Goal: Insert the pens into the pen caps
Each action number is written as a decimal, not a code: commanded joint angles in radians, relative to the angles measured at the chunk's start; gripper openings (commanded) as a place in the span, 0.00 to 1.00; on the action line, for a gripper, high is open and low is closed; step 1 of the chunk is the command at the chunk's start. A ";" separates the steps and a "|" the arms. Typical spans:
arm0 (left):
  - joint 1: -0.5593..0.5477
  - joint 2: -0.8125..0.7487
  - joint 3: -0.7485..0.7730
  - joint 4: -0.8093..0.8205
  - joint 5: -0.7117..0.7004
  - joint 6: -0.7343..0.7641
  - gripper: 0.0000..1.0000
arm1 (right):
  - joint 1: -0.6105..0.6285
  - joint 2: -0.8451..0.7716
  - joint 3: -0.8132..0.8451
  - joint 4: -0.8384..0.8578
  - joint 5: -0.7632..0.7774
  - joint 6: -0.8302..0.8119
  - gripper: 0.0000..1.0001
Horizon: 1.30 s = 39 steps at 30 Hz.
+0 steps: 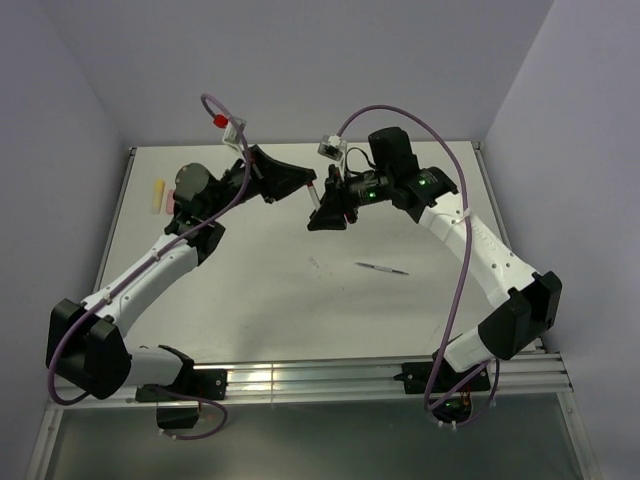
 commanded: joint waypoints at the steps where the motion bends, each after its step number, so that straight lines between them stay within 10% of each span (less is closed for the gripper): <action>1: 0.023 0.047 0.077 -0.293 0.143 0.092 0.00 | 0.010 -0.082 -0.045 0.301 -0.038 0.018 0.49; 4: 0.084 0.082 0.194 -0.428 0.068 0.202 0.00 | 0.010 -0.114 -0.122 0.303 -0.015 0.015 0.73; 17: 0.284 0.528 0.786 -1.301 -0.415 0.772 0.00 | -0.082 -0.201 -0.312 0.114 0.219 -0.147 0.92; 24: 0.396 0.893 1.012 -1.494 -0.570 0.883 0.00 | -0.145 -0.186 -0.348 0.107 0.237 -0.147 0.94; 39: 0.488 1.174 1.222 -1.450 -0.708 0.907 0.00 | -0.163 -0.151 -0.317 0.093 0.216 -0.146 0.94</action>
